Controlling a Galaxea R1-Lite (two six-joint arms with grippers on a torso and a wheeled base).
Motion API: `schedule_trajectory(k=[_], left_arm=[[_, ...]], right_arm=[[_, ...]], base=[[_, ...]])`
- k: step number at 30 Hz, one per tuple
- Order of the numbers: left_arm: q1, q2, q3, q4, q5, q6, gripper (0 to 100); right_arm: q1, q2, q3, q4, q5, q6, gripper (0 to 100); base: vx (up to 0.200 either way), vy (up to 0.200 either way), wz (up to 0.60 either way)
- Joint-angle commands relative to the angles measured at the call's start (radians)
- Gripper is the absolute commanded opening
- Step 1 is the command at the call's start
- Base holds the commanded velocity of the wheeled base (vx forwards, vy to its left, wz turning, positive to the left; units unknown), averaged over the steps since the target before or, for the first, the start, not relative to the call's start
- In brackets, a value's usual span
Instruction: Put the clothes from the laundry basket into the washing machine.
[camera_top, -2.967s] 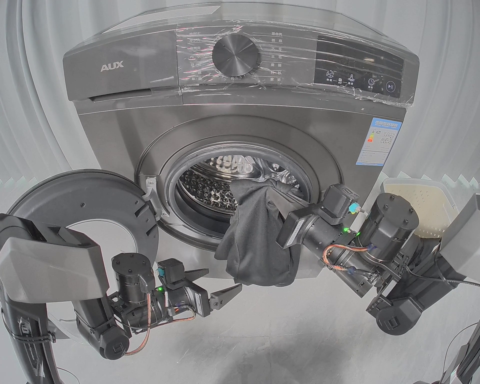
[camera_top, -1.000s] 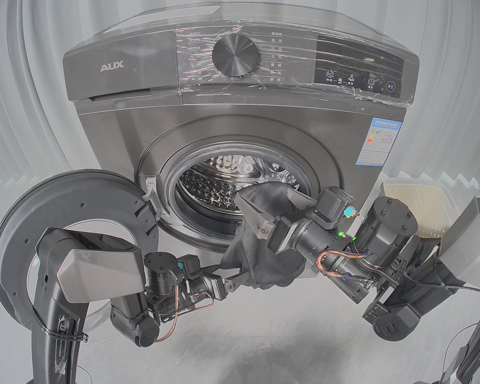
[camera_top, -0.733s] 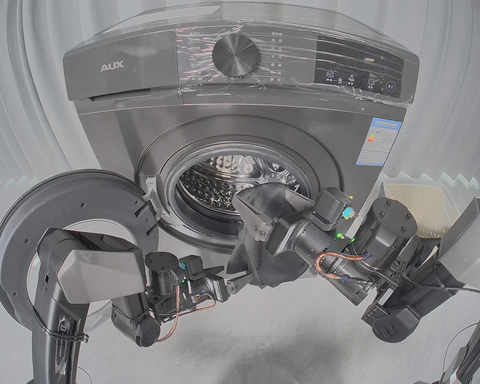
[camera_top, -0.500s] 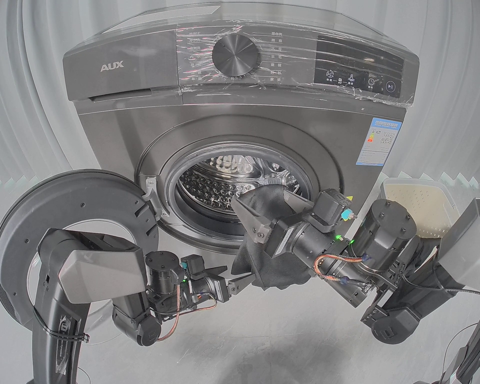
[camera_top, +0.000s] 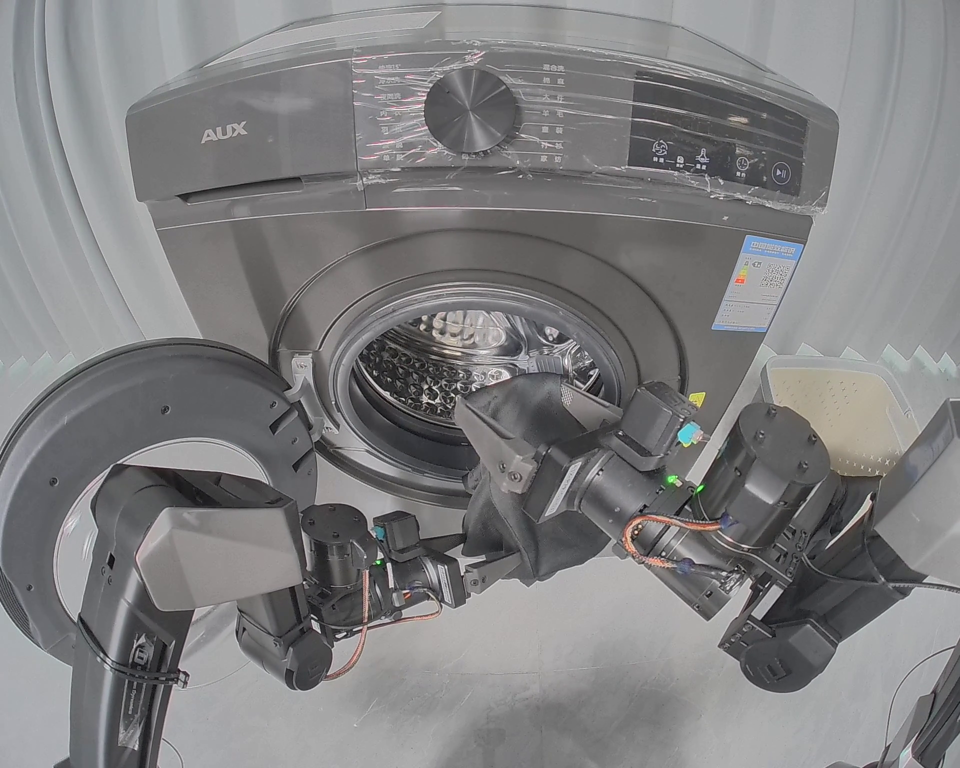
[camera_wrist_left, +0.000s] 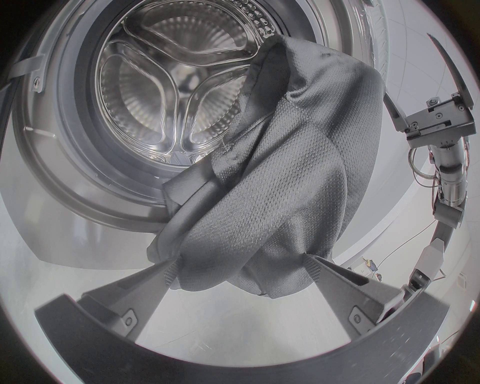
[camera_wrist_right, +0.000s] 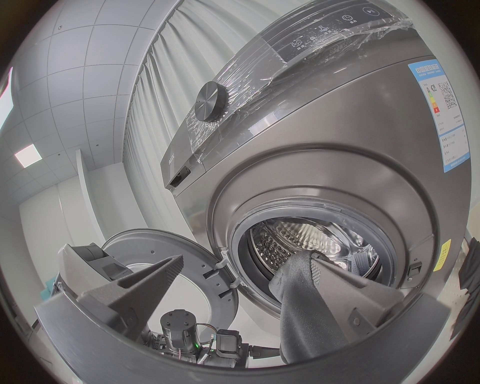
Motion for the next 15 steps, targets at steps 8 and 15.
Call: schedule_trajectory(k=[8, 15], left_arm=[[0.004, 0.032, -0.045, 0.000, 0.000, 0.020, 0], [0.007, 0.031, -0.040, 0.000, 0.000, 0.021, 0]], right_arm=[[0.007, 0.013, 0.005, -0.002, 0.000, 0.001, 100], [0.009, 0.015, 0.005, -0.009, 0.000, 0.000, 100]], base=[[0.000, 0.000, 0.00], [0.000, 0.000, 0.00]])
